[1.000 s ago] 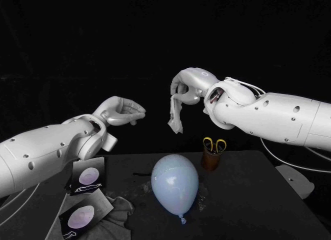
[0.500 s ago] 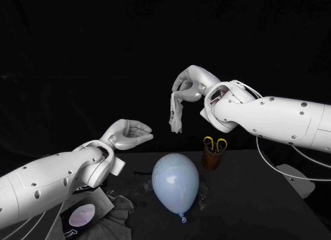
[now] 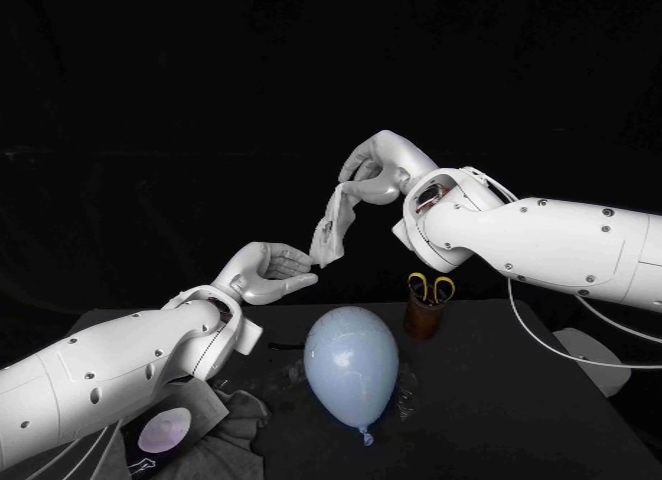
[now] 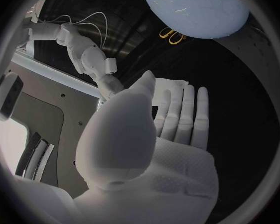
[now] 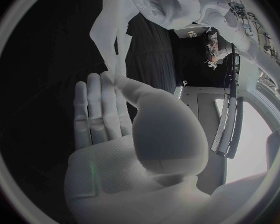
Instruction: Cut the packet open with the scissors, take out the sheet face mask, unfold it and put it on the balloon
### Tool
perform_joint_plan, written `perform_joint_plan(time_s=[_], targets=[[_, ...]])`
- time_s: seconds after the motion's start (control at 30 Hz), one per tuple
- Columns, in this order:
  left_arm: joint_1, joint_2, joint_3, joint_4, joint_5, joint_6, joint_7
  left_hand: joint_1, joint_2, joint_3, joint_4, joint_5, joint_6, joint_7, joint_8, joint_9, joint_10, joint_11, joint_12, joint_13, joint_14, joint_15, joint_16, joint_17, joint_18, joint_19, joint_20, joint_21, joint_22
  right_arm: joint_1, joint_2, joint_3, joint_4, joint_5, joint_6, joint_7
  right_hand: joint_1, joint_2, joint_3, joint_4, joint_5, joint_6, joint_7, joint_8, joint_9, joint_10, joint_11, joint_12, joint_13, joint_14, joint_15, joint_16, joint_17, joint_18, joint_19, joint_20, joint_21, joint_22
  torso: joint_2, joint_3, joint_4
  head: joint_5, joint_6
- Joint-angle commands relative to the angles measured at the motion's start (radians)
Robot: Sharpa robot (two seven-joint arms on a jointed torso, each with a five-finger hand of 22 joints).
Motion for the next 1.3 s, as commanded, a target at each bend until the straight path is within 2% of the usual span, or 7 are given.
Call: perform_joint_plan(time_s=[0.03, 0.13, 0.3, 0.43, 0.73, 0.97, 1.3], targets=[[-0.002, 0.006, 0.002, 0.003, -0.052, -0.092, 0.047, 0.029, 0.007, -0.018, -0.001, -0.004, -0.022, -0.012, -0.011, -0.007, -0.029, 0.017, -0.005, -0.012, -0.023, 0.016, -0.028, -0.004, -0.008, 0.008, -0.001, -0.015, -0.009, 0.000, 0.002, 0.001, 0.006, 0.014, -0.039, -0.007, 0.011, 0.003, 0.008, -0.001, 0.004, 0.007, 0.003, 0.001, 0.002, 0.042, -0.036, -0.005, 0.002, 0.009, -0.005, -0.006, 0.001, 0.017, -0.008, 0.000, 0.004, 0.002, 0.001, 0.0003, 0.0011, 0.002, -0.002], [-0.003, 0.013, 0.002, 0.000, -0.060, -0.121, 0.058, 0.052, 0.011, -0.045, 0.003, -0.004, -0.055, -0.024, -0.027, -0.018, -0.065, 0.031, -0.005, -0.024, -0.062, 0.033, -0.062, -0.010, -0.015, 0.006, -0.001, -0.033, -0.021, -0.003, 0.007, 0.001, 0.009, 0.023, -0.044, -0.006, 0.011, 0.002, 0.011, 0.000, 0.004, 0.008, 0.002, 0.001, 0.001, 0.045, -0.036, -0.008, 0.004, 0.010, -0.005, -0.006, 0.002, 0.017, -0.011, 0.000, 0.008, 0.009, 0.001, 0.0008, 0.0018, 0.003, -0.001], [-0.004, 0.026, 0.002, -0.015, -0.066, -0.138, 0.050, 0.072, 0.018, -0.067, 0.012, -0.004, -0.055, 0.008, -0.023, -0.021, -0.077, 0.028, 0.008, -0.026, -0.064, 0.032, -0.073, -0.009, -0.017, 0.014, -0.001, -0.044, -0.029, -0.006, 0.013, 0.001, 0.019, 0.033, -0.053, -0.001, 0.010, 0.000, 0.015, 0.001, 0.004, 0.009, 0.002, 0.000, 0.001, 0.046, -0.036, -0.010, 0.005, 0.010, -0.006, -0.007, 0.003, 0.017, -0.013, -0.001, 0.012, 0.015, 0.000, -0.0005, 0.0022, 0.005, -0.002], [-0.004, 0.039, 0.002, -0.025, -0.072, -0.140, 0.042, 0.076, 0.019, -0.070, 0.014, -0.004, -0.052, 0.013, -0.021, -0.022, -0.079, 0.027, 0.010, -0.027, -0.062, 0.032, -0.074, -0.009, -0.017, 0.016, -0.001, -0.046, -0.030, -0.007, 0.013, 0.002, 0.029, 0.037, -0.061, 0.002, 0.009, -0.001, 0.016, 0.001, 0.004, 0.009, 0.002, 0.000, 0.001, 0.047, -0.036, -0.012, 0.006, 0.011, -0.006, -0.007, 0.003, 0.017, -0.014, -0.001, 0.014, 0.018, 0.000, -0.0011, 0.0008, 0.006, -0.001], [-0.004, 0.050, 0.002, -0.022, -0.089, -0.136, 0.040, 0.086, 0.027, -0.097, 0.038, -0.004, -0.022, -0.033, -0.014, -0.026, -0.098, 0.037, 0.030, -0.027, -0.071, 0.039, -0.086, -0.006, -0.021, 0.022, -0.001, -0.062, -0.042, -0.010, 0.017, 0.002, 0.041, 0.058, -0.063, 0.008, 0.009, -0.002, 0.020, 0.002, 0.004, 0.010, 0.002, 0.000, 0.000, 0.049, -0.037, -0.014, 0.007, 0.012, -0.006, -0.008, 0.004, 0.017, -0.017, -0.001, 0.018, 0.024, 0.001, -0.0002, 0.0024, 0.010, 0.000], [-0.004, 0.054, 0.003, -0.032, -0.091, -0.141, 0.032, 0.098, 0.027, -0.121, 0.051, -0.004, -0.043, -0.001, -0.042, -0.041, -0.102, 0.034, 0.049, -0.026, -0.069, 0.037, -0.082, 0.000, -0.023, 0.028, -0.002, -0.071, -0.048, -0.013, 0.017, 0.002, 0.058, 0.066, -0.063, 0.014, 0.008, -0.003, 0.021, 0.001, 0.005, 0.010, 0.002, -0.001, 0.000, 0.050, -0.037, -0.015, 0.008, 0.012, -0.006, -0.008, 0.005, 0.017, -0.018, -0.001, 0.019, 0.026, 0.000, -0.0003, 0.0014, 0.010, 0.000], [-0.004, 0.061, 0.003, -0.035, -0.072, -0.139, 0.027, 0.114, 0.057, -0.118, 0.061, -0.004, 0.014, -0.005, -0.028, -0.042, -0.066, 0.010, 0.103, -0.019, -0.019, 0.013, -0.035, 0.026, -0.013, 0.056, -0.003, -0.072, -0.052, -0.014, 0.014, 0.003, 0.068, 0.074, -0.064, 0.019, 0.008, -0.003, 0.022, 0.001, 0.004, 0.010, 0.002, -0.001, 0.000, 0.051, -0.037, -0.016, 0.008, 0.012, -0.006, -0.008, 0.005, 0.017, -0.019, -0.001, 0.020, 0.028, 0.000, -0.0004, 0.0007, 0.012, 0.001]])
